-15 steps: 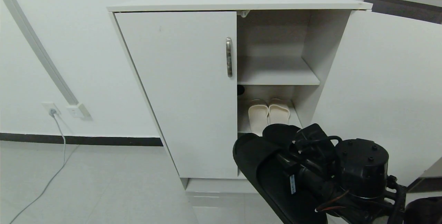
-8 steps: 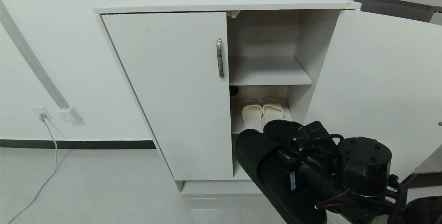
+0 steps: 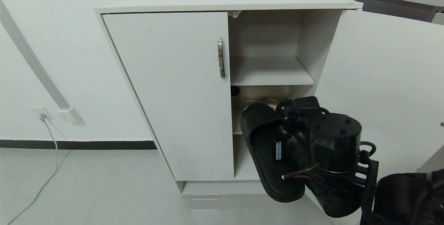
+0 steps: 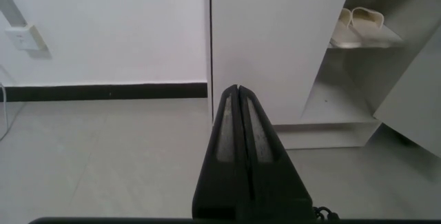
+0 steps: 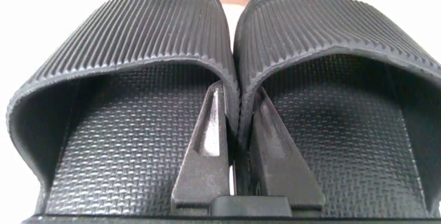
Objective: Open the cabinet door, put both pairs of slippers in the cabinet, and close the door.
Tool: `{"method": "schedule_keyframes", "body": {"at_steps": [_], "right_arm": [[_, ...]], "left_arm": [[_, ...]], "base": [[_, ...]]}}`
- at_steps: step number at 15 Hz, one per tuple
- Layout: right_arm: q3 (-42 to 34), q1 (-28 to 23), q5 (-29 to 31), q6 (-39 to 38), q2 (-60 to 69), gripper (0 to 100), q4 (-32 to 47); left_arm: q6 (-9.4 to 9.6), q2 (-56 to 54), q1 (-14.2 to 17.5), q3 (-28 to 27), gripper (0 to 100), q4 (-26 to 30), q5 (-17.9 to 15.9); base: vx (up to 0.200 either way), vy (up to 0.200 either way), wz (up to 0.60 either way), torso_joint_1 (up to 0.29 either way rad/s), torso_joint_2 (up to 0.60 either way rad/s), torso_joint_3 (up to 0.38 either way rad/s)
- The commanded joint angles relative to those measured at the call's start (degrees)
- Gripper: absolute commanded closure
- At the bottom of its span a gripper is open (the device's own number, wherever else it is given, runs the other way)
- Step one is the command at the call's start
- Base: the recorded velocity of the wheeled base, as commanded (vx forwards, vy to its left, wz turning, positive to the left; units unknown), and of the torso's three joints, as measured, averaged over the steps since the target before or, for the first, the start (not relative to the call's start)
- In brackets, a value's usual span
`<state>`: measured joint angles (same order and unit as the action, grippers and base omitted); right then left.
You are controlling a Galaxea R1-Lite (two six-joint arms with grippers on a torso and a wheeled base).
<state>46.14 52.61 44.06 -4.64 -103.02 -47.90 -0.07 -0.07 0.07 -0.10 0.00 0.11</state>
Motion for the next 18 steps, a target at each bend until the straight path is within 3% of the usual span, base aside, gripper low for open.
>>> {"method": "schedule_keyframes", "body": {"at_steps": [1, 4, 9, 14, 18], "right_arm": [[3.60, 1.00, 0.77, -0.54, 0.89, 100, 2.98], [7.12, 0.03, 0.77, -3.18, 1.07, 100, 9.22], [14.94, -0.32, 0.77, -3.70, -0.69, 100, 13.44], [26.28, -0.32, 0.68, -5.29, -5.17, 100, 23.46], [32.34, -0.58, 0.77, -5.37, -8.77, 100, 25.75]], "left_arm": [[0.07, 0.07, 0.01, 0.01, 100, 0.00, 0.07], [-0.01, 0.07, 0.01, 0.10, 100, 0.00, -0.02], [0.07, 0.07, 0.01, 0.10, 100, 0.00, -0.02], [0.07, 0.07, 0.01, 0.10, 100, 0.00, -0.02], [0.07, 0.07, 0.01, 0.10, 100, 0.00, -0.02]], "base": [[0.000, -0.200, 0.00, 0.007, 0.00, 0.007], [0.000, -0.200, 0.00, 0.002, 0.00, 0.001], [0.000, 0.000, 0.00, 0.000, 0.00, 0.000], [0.000, 0.000, 0.00, 0.000, 0.00, 0.000], [0.000, 0.000, 0.00, 0.000, 0.00, 0.000]]}}
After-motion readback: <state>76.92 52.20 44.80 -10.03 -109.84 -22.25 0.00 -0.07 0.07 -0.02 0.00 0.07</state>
